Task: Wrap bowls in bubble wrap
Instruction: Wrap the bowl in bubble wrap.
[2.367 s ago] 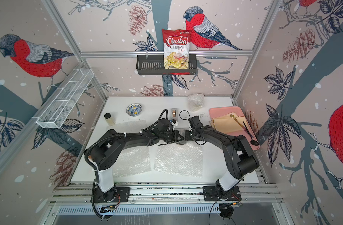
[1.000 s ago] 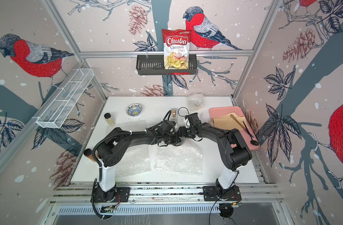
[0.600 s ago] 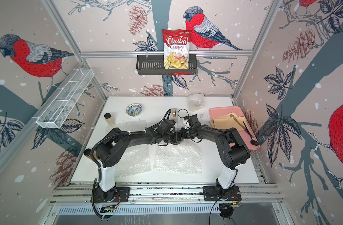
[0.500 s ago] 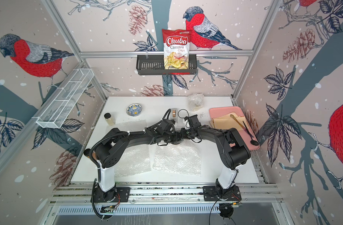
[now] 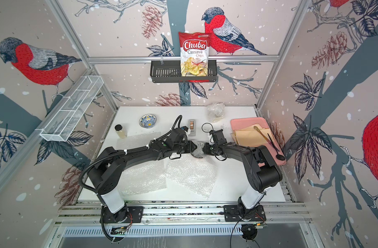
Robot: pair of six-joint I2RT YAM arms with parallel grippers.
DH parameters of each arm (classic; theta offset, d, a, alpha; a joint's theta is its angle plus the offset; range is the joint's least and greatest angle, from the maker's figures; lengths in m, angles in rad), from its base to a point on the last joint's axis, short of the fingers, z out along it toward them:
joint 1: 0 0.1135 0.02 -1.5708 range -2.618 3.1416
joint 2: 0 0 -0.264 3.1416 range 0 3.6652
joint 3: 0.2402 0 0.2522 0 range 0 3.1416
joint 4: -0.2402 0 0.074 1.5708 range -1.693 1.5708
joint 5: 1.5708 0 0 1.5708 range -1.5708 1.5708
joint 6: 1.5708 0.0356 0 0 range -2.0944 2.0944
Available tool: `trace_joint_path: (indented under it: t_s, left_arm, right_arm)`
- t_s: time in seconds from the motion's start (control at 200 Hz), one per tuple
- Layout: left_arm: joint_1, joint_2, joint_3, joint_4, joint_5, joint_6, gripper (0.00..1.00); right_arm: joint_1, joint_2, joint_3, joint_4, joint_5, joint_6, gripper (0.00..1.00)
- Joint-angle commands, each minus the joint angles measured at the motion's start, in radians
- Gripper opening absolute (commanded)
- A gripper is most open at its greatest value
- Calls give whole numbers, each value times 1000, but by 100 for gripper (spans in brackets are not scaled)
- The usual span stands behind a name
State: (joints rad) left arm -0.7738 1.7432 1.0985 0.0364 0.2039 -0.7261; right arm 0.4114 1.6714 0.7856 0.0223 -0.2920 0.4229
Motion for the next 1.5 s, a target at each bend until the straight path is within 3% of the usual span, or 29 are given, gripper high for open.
trace_joint_path:
  t_s: [0.0, 0.205, 0.355, 0.525, 0.795, 1.031, 1.221, 1.406, 1.496]
  left_arm:
    - [22, -45, -36, -12, -52, 4, 27]
    - [90, -113, -138, -11, -52, -4, 31]
    - [139, -143, -194, -11, -54, 3, 41]
    - [175, -107, -176, 68, 46, 25, 52]
    - [186, 120, 65, 54, 173, 206, 52]
    - [167, 164, 77, 117, 293, 260, 51]
    - [157, 200, 102, 146, 328, 236, 33]
    - [105, 212, 125, 110, 295, 256, 32]
    - [81, 223, 158, 44, 249, 290, 32]
  right_arm:
    - [-14, -22, -29, -30, 103, 11, 19]
    - [-37, -56, -57, -10, 114, 14, 19]
    - [-38, -53, -58, -6, 107, 14, 19]
    - [-36, -47, -65, 5, 98, 14, 19]
    - [-36, -57, -65, 0, 94, 15, 19]
    - [-32, -59, -70, 1, 92, 19, 19]
    - [-17, -43, -66, 5, 91, 19, 20]
    - [-18, -59, -60, 2, 66, 14, 26]
    - [-19, -78, -57, -6, 41, 10, 36]
